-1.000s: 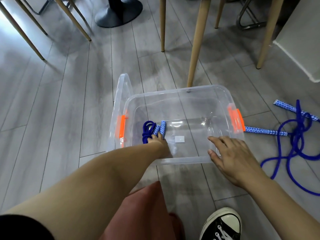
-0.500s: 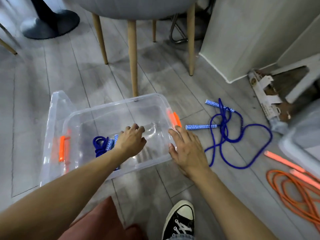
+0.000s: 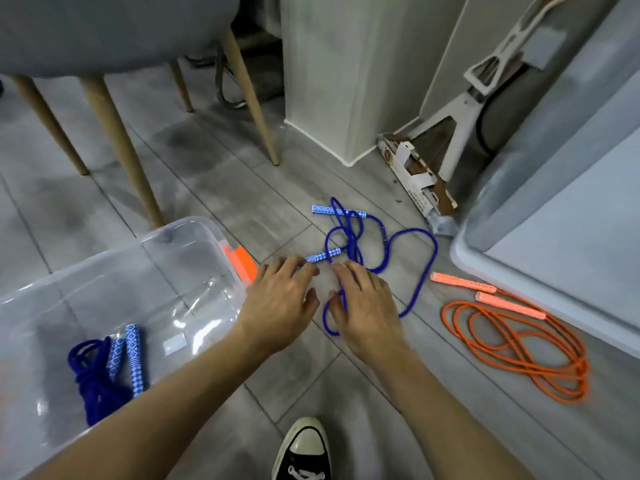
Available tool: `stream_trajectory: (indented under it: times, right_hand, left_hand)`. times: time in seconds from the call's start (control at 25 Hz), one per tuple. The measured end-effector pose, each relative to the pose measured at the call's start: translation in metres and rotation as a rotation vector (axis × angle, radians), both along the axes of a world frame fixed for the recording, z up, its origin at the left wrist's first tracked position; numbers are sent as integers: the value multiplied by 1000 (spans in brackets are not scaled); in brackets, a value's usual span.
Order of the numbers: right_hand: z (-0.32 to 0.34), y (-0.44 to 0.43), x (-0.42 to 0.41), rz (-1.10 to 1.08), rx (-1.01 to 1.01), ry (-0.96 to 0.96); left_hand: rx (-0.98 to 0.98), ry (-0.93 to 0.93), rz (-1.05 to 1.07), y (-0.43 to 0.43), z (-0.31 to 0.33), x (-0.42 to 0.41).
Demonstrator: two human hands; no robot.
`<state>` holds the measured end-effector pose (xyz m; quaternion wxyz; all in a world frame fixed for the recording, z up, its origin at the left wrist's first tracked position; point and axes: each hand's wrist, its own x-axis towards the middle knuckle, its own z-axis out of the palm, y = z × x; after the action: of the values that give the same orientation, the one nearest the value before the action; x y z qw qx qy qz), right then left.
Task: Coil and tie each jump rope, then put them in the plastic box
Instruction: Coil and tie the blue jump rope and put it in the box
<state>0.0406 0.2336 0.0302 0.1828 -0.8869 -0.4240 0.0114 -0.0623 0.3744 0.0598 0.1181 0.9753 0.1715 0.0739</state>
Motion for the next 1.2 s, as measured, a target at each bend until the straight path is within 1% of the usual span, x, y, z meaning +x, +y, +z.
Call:
stream_trajectory:
  times: [0.16,0.28,0.36,0.48,0.64,0.72,0.8,0.96,1.04,1.08,1.16,1.2]
  right_hand:
    - [-24,-38,22,-65,-52,6]
    - [-51,-64,36,-87,-135,42]
    - [-70,-74,47,-105,-210,87]
    - [-99,-81,62,-79,-316,180]
    - [-132,-86,75,-11,-473,310]
    - [-142,-88,78,1,-525,347]
    - [-149,-91,77,-7,-520,322]
    - [-157,-114,59,-106,-452,267]
    - [-159,-136,46,-134,-468,225]
    - [-157,-147,42,-149,-498,189]
    - [-140,-165,33,-207,-655,288]
    - [-133,-174,30,-228,-724,317]
  left_hand:
    - [-43,127,-55,-31,-36,36]
    - [-92,262,-33,-41,-70,60]
    - [-113,319,12,-37,-92,78]
    - [-127,402,133,-15,-129,107]
    - [-105,582,281,17,-170,128]
    - [-78,612,304,24,-178,136]
    - [-53,631,312,26,-180,142]
    - [-99,683,239,1,-181,124]
    - [-132,673,208,-18,-179,102]
    - [-186,657,195,-26,-177,90]
    - [-302,635,132,-40,-162,66]
    - [-329,633,87,-49,-150,54]
